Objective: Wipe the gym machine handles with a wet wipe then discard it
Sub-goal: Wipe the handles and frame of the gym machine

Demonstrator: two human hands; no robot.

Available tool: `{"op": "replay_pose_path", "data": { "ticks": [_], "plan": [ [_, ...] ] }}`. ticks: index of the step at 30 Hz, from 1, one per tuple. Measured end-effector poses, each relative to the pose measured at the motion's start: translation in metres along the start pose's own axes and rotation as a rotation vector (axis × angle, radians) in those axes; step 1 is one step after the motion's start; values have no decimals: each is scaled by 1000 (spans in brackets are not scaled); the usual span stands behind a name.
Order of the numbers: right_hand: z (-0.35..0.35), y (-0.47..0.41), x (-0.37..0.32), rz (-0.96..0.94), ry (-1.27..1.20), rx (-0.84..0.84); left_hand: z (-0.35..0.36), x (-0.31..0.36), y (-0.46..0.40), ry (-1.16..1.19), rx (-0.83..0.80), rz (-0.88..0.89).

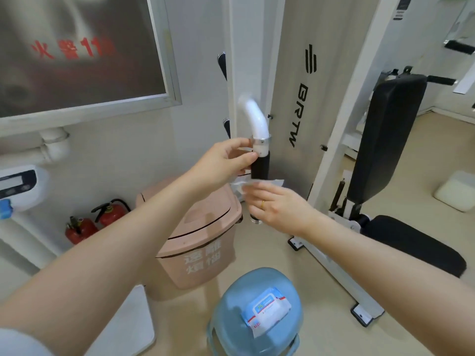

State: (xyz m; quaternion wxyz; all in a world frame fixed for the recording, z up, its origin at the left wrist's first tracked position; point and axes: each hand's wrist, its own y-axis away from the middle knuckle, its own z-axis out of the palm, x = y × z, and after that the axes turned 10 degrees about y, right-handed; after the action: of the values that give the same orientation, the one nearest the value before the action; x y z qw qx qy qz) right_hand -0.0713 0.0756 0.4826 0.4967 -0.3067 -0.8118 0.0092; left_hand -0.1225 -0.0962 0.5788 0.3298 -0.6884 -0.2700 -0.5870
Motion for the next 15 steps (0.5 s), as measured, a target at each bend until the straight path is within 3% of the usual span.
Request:
{"op": "replay_pose_path", "data": {
  "ticks": [3,7,11,15],
  "plan": [
    [15,15,-11,-238,-113,-76,6,1,0,-65,7,-5],
    [14,13,23,-40,-212,88,19,0,-1,-93,88,23],
    [24,40,12,-218,-334,79,24,-1,-1,-109,148,29],
    [31,48,18,-224,-457,59,28,0,4,-121,212,45]
  ]
}}
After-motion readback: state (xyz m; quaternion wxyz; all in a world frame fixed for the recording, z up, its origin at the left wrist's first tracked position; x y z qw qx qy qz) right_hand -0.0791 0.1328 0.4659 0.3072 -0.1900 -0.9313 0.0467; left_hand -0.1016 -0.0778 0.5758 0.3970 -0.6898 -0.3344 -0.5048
